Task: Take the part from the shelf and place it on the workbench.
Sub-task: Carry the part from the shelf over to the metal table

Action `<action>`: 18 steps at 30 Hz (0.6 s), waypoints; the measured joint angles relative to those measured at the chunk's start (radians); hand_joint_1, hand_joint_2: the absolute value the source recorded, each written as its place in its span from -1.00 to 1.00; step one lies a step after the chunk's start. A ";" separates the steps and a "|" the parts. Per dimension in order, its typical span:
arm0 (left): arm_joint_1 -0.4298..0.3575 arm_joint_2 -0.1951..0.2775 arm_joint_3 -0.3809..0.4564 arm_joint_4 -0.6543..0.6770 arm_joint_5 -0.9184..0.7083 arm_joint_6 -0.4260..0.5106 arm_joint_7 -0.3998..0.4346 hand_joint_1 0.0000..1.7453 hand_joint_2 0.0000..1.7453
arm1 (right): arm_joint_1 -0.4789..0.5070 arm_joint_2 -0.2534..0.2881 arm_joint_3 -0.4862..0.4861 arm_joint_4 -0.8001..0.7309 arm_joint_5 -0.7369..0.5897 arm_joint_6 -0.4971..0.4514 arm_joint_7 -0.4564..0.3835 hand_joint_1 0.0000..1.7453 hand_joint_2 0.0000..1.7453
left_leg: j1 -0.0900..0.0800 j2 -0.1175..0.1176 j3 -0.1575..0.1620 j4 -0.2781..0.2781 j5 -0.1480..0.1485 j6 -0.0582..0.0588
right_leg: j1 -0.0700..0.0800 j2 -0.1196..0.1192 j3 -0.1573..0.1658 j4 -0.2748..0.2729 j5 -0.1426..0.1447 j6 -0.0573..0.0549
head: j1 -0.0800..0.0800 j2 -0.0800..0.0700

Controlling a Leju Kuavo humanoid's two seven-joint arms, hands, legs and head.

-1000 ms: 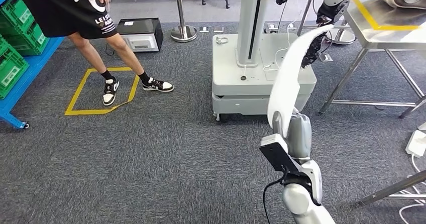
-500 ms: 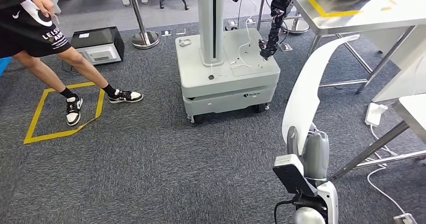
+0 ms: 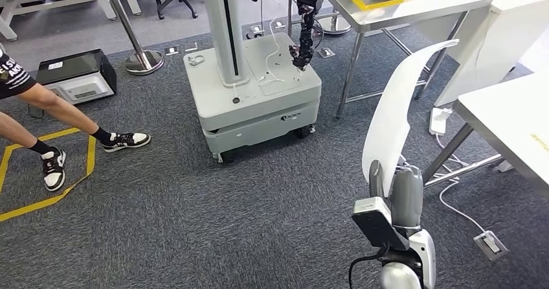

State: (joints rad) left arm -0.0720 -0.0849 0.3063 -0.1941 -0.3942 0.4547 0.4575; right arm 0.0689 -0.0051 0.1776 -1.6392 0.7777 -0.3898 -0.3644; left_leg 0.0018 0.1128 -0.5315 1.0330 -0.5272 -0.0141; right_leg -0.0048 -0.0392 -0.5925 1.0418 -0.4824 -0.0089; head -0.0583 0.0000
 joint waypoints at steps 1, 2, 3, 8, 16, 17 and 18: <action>0.000 -0.002 0.000 0.000 0.000 -0.001 0.000 -1.00 1.00 | -0.001 0.000 0.000 0.000 -0.001 0.000 0.000 1.00 -1.00 | 0.003 -0.011 0.000 0.006 -0.006 -0.007 | -0.001 0.009 0.000 -0.004 0.004 -0.007 | 0.000 0.000; 0.000 -0.004 0.000 0.000 0.000 -0.004 0.000 -1.00 1.00 | -0.002 0.000 0.001 0.000 -0.004 0.000 -0.001 1.00 -1.00 | 0.005 -0.032 -0.008 0.027 -0.023 -0.012 | -0.003 0.019 0.000 -0.008 0.009 -0.014 | 0.000 0.000; 0.001 -0.005 0.000 0.000 0.000 -0.009 0.000 -1.00 1.00 | -0.003 0.000 0.001 0.000 -0.009 -0.001 -0.002 1.00 -1.00 | 0.007 -0.059 -0.026 0.069 -0.050 -0.017 | -0.005 0.028 0.000 -0.011 0.013 -0.019 | -0.001 0.000; 0.011 -0.013 0.001 0.002 0.010 -0.020 0.000 -1.00 1.00 | -0.013 -0.001 0.006 0.013 -0.062 0.003 -0.023 1.00 -1.00 | 0.008 -0.110 -0.116 0.256 -0.104 -0.019 | -0.003 0.087 -0.001 -0.010 0.015 -0.022 | -0.001 0.000; 0.013 -0.019 0.002 0.006 -0.010 -0.021 -0.010 -1.00 1.00 | -0.057 -0.023 0.043 0.082 -0.130 -0.023 -0.034 1.00 -1.00 | 0.009 -0.166 -0.005 -0.012 0.021 0.013 | -0.009 0.156 -0.018 -0.014 0.031 0.020 | -0.001 0.000; 0.014 -0.018 0.002 0.006 -0.013 -0.021 -0.010 -1.00 1.00 | -0.055 -0.028 0.045 0.084 -0.130 -0.027 -0.030 1.00 -1.00 | 0.010 -0.154 -0.004 -0.019 0.027 0.021 | -0.008 0.135 -0.026 0.000 0.020 0.024 | 0.000 0.000; 0.015 -0.017 0.002 0.006 -0.014 -0.021 -0.010 -1.00 1.00 | -0.052 -0.033 0.046 0.085 -0.129 -0.031 -0.028 1.00 -1.00 | 0.011 -0.142 -0.004 -0.024 0.031 0.028 | -0.005 0.107 -0.044 0.035 -0.003 0.026 | 0.001 0.000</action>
State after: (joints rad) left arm -0.0569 -0.1023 0.3086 -0.1877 -0.4085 0.4340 0.4478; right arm 0.0164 -0.0385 0.2235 -1.5541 0.6484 -0.4206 -0.3925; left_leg 0.0128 -0.0287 -0.5356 1.0085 -0.4959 0.0137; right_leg -0.0102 0.0678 -0.6361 1.0772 -0.4857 0.0174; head -0.0573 0.0000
